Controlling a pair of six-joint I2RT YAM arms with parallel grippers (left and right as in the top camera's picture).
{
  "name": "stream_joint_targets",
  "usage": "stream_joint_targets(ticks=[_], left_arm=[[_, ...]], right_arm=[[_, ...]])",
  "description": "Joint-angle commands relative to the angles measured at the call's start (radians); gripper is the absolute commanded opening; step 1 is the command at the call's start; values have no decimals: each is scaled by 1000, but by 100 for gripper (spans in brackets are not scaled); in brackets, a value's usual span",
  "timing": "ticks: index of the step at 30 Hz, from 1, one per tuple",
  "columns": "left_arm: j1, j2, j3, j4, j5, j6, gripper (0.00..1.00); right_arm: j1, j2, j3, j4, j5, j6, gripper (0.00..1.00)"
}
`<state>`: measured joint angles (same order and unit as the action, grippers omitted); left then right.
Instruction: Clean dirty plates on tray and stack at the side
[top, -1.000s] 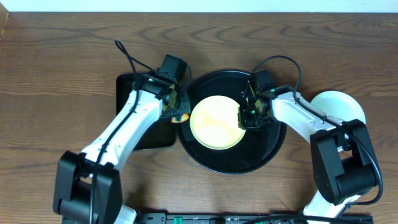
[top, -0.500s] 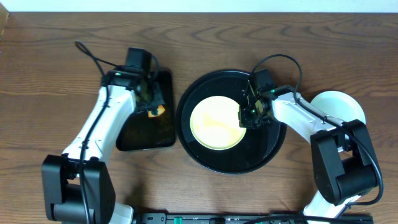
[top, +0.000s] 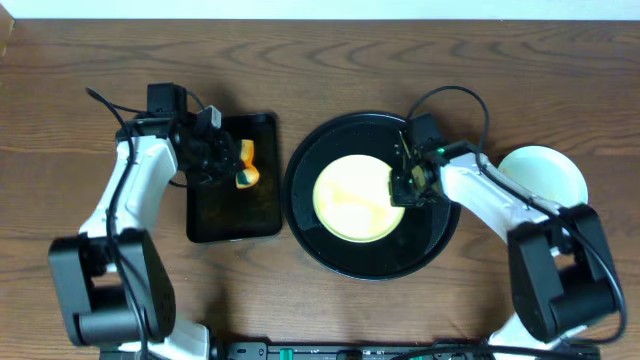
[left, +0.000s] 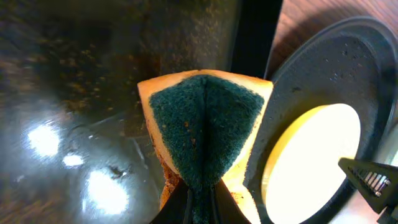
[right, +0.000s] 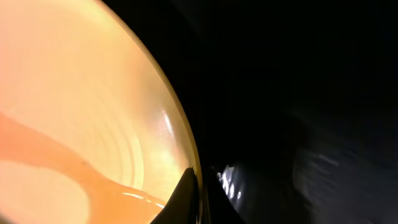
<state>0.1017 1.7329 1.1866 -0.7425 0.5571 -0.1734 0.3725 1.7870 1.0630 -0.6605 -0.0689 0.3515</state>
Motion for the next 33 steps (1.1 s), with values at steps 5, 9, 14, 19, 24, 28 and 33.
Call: stream_joint_targets(ticks=[5, 9, 14, 19, 24, 28, 33], left_arm=[[49, 123, -8, 0, 156, 77, 8], [56, 171, -8, 0, 188, 77, 8], [62, 229, -8, 0, 195, 76, 8], [91, 276, -8, -1, 134, 43, 8], [129, 284, -8, -13, 115, -34, 8], [144, 284, -8, -19, 422, 127, 8], [144, 284, -8, -11, 149, -26, 8]], right_arm=[[-5, -191, -5, -7, 264, -134, 1], [-5, -268, -5, -9, 346, -187, 1], [-4, -353, -5, -3, 449, -261, 1], [-5, -437, -5, 1, 513, -301, 1], [-5, -492, -5, 22, 514, -339, 1], [-4, -499, -5, 21, 519, -377, 1], [-4, -499, -5, 23, 603, -377, 1]])
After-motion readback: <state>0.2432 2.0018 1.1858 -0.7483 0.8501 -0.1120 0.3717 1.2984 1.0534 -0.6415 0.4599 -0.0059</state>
